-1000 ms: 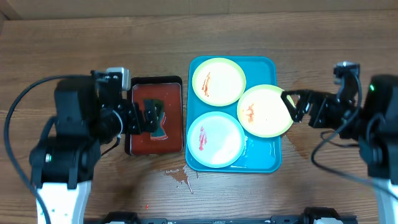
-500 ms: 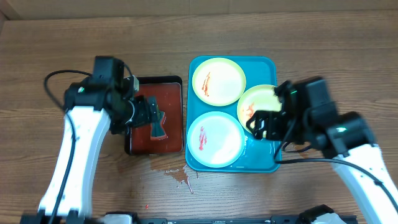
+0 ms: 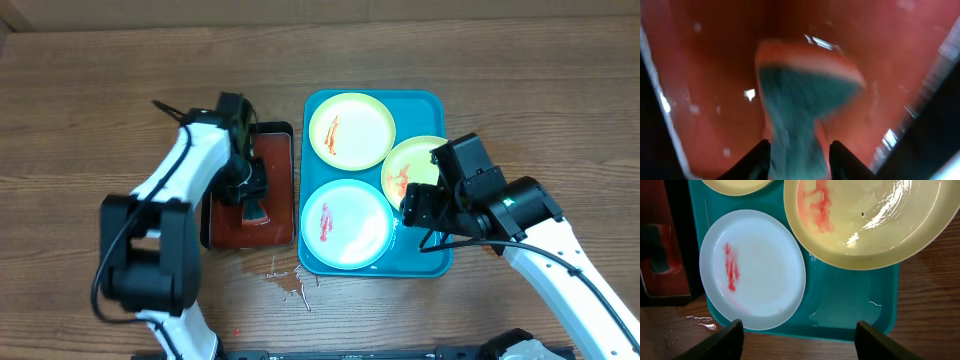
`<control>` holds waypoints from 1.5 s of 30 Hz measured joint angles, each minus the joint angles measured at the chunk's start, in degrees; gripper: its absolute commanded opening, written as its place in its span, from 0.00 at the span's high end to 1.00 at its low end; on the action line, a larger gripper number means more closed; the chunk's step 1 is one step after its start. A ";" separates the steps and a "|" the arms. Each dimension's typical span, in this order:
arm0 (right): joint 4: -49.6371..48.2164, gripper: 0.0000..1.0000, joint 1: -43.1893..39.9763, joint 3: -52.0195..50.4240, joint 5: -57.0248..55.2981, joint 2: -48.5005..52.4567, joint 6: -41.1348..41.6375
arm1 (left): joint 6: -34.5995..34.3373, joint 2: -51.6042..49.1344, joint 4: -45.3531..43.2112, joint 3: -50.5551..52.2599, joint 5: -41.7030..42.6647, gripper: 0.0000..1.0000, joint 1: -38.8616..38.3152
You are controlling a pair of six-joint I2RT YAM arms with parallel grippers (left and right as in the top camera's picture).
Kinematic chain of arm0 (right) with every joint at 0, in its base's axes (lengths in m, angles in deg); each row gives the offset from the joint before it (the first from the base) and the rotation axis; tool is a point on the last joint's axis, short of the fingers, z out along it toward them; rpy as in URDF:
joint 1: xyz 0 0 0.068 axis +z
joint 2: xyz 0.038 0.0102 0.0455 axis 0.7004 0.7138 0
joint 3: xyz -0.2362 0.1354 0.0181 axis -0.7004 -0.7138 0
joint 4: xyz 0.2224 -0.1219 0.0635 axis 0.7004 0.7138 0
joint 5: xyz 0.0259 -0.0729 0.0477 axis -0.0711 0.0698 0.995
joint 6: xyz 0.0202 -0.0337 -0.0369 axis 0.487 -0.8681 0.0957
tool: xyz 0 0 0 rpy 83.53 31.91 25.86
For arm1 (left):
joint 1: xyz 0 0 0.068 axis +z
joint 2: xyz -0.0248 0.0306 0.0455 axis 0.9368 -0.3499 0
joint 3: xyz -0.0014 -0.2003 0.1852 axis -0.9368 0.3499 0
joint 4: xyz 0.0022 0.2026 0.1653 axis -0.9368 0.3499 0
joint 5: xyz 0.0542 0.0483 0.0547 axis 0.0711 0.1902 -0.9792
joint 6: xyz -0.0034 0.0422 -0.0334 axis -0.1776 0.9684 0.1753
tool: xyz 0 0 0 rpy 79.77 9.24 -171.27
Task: Clean dirty plates on tray and stack at the side
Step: 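Reach left gripper to the sponge and right gripper to the lower plate, then grasp the hourglass sponge with the left gripper and lift it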
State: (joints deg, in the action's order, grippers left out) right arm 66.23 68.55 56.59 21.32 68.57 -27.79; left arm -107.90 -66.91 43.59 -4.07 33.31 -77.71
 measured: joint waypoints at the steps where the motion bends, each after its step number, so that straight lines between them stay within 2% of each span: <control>1: -0.07 0.28 0.00 -0.02 -0.07 0.02 0.02 | -0.59 -1.11 -1.05 0.00 -0.70 0.82 0.02; 3: -0.17 0.28 0.00 -0.04 -0.11 0.02 0.09 | -1.18 -2.93 -2.45 0.00 -1.05 0.96 0.02; 8: -0.22 0.29 0.00 -0.04 -0.22 0.04 0.17 | -0.83 -3.37 -2.93 -0.04 -0.46 0.96 -0.04; 9: -0.26 0.30 0.00 -0.04 -0.24 0.07 0.20 | -0.83 -3.37 -2.64 -0.17 -0.37 0.93 -0.04; 13: -0.26 0.32 0.00 -0.04 -0.26 0.07 0.31 | -0.66 -3.76 1.14 -2.36 -0.22 0.71 -0.04; 17: -0.26 0.32 0.00 -0.04 -0.31 0.07 0.35 | -0.52 -3.82 6.69 -6.29 -0.24 0.53 -0.04; 21: -0.26 0.32 0.00 -0.04 -0.63 0.07 0.37 | -0.63 -3.80 9.57 -7.17 -0.20 0.51 -0.04; 26: -0.26 0.32 0.00 -0.07 -0.70 0.07 0.35 | -0.66 -3.78 6.91 -2.91 0.26 0.60 -0.52; 27: -0.28 0.32 0.00 -0.07 -0.70 0.07 0.37 | -0.63 -3.78 5.44 -1.42 0.68 0.66 -0.74; 30: -0.39 0.32 0.00 -0.11 -0.70 0.07 0.33 | -0.92 -3.17 1.51 2.12 2.03 0.96 -1.70; 37: -0.42 0.32 0.00 -0.17 -0.72 0.07 0.37 | -0.63 -1.27 -0.52 4.00 2.21 0.95 -2.54; 39: -0.46 0.32 0.00 -0.17 -0.70 0.07 0.35 | -0.37 -1.75 1.27 2.97 2.19 0.76 -2.27; 43: -0.42 0.32 0.00 -0.22 -0.72 0.07 0.39 | -0.24 -2.67 5.99 -1.16 2.19 0.27 -1.95; 44: -0.44 0.32 0.00 -0.22 -0.72 0.07 0.39 | 0.20 -2.67 6.34 -2.67 2.16 0.20 -1.90; 45: -0.44 0.32 0.00 -0.22 -0.70 0.07 0.39 | 0.17 -2.67 6.32 -3.61 2.19 0.20 -1.84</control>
State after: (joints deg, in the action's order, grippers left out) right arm 65.79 68.55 56.37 20.62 68.63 -27.40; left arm -107.72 -69.58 49.91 -7.67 35.49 -79.54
